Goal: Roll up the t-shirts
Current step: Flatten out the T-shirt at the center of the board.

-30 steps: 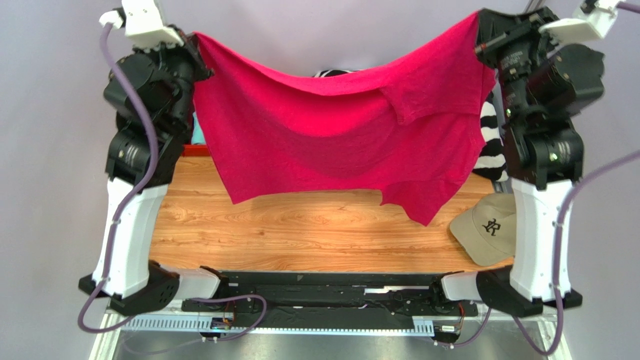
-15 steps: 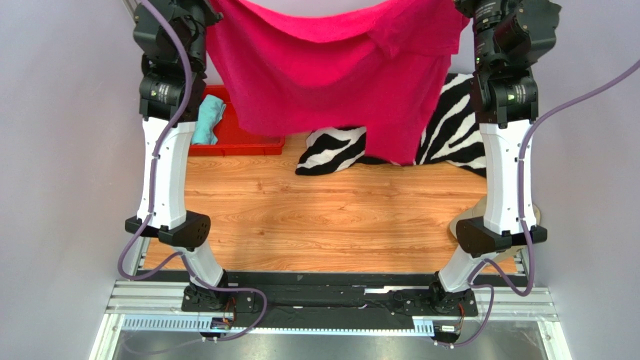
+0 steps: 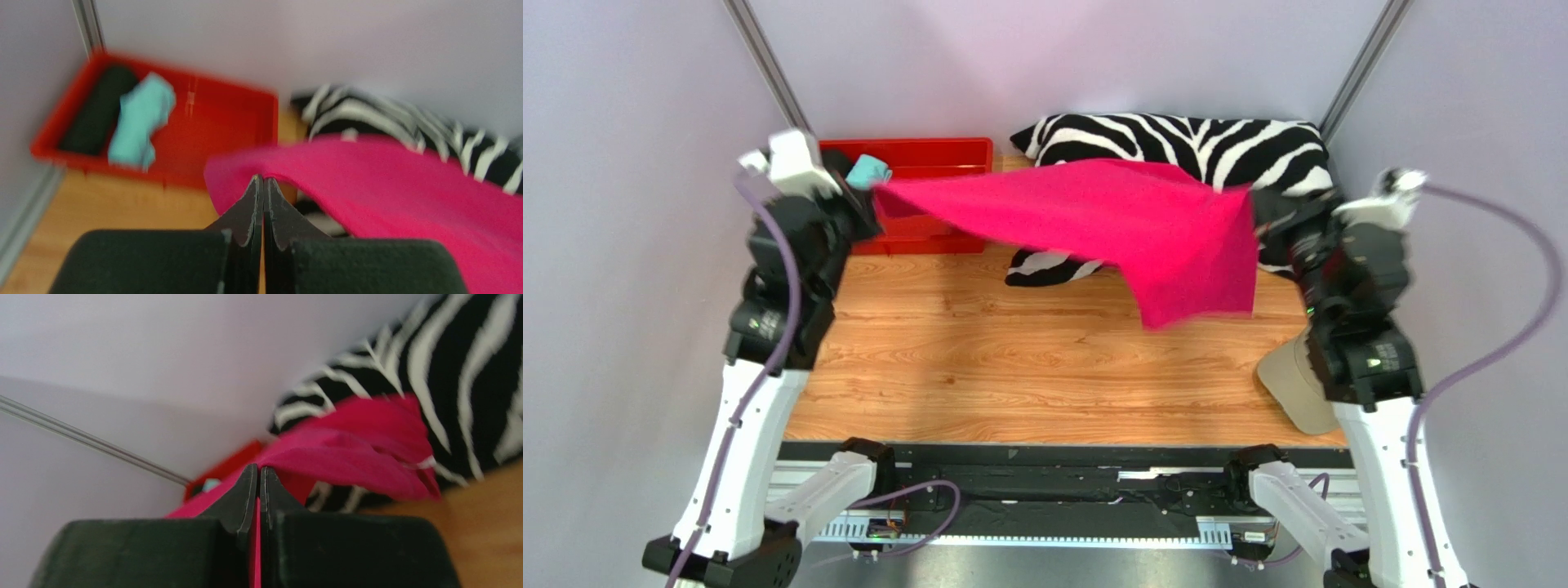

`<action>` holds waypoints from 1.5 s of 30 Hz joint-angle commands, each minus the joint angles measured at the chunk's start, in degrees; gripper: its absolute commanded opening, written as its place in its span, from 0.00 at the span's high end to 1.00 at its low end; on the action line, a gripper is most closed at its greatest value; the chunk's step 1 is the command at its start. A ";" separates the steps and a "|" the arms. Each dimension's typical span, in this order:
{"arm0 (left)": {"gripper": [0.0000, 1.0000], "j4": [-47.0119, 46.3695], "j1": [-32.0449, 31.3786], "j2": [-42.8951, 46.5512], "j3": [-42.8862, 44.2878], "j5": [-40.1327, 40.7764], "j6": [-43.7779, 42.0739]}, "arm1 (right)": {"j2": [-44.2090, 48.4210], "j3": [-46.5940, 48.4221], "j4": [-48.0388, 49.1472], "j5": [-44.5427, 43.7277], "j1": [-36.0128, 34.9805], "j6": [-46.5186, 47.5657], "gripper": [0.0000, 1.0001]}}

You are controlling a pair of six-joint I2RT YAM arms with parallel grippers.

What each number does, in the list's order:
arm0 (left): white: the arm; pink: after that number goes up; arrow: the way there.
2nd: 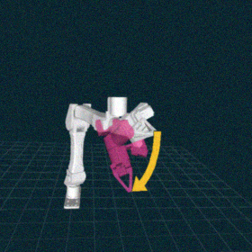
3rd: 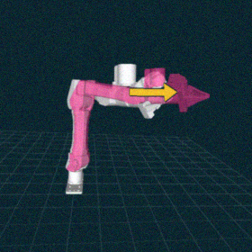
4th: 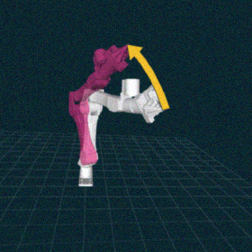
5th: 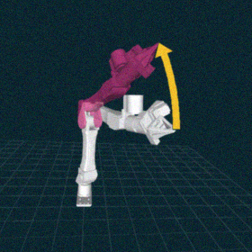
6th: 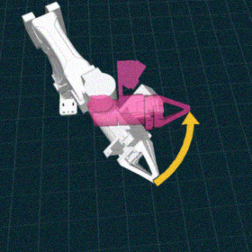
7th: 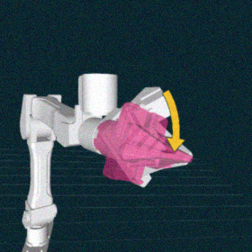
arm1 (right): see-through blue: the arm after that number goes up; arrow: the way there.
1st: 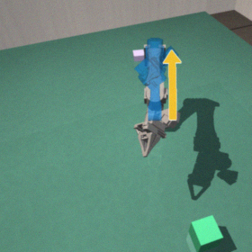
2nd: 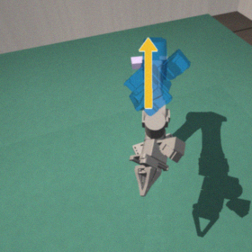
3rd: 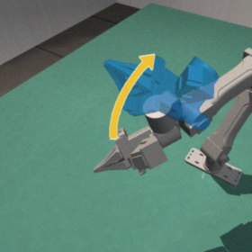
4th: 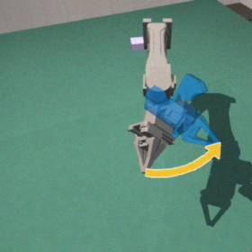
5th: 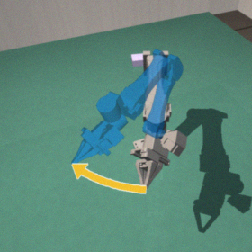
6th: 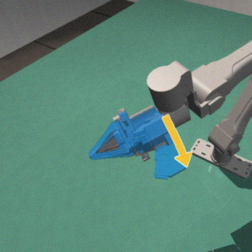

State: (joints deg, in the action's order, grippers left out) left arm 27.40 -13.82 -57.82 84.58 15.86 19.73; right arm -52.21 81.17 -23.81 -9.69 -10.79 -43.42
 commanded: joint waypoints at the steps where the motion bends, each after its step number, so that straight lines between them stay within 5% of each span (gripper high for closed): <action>1: 1.00 4.33 0.20 7.27 -26.57 -7.50 10.32 | 7.09 -25.10 -12.12 3.97 0.24 -5.27 1.00; 7: 1.00 5.03 0.20 11.77 -49.73 -8.83 20.34 | 8.53 -46.16 -13.45 11.34 0.15 -7.55 1.00; 13: 1.00 9.60 0.20 13.43 -57.32 -4.71 28.25 | 7.47 -55.67 -15.91 11.37 0.06 -8.70 1.00; 26: 1.00 21.55 0.20 9.92 -50.04 10.85 34.32 | 4.04 -48.56 -23.47 0.46 6.47 -4.75 1.00; 36: 1.00 19.19 -0.15 12.46 -54.24 3.93 35.21 | 6.23 -47.68 -28.21 3.37 10.26 -6.59 1.00; 45: 1.00 18.30 -10.16 7.92 -53.47 8.21 39.67 | 9.94 -43.38 -36.12 -1.82 16.14 -7.74 1.00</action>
State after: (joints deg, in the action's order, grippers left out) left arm 46.11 -20.40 -46.76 29.78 20.03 55.66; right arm -41.21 34.17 -55.94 -7.77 3.62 -50.83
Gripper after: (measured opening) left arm 0.007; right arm 0.011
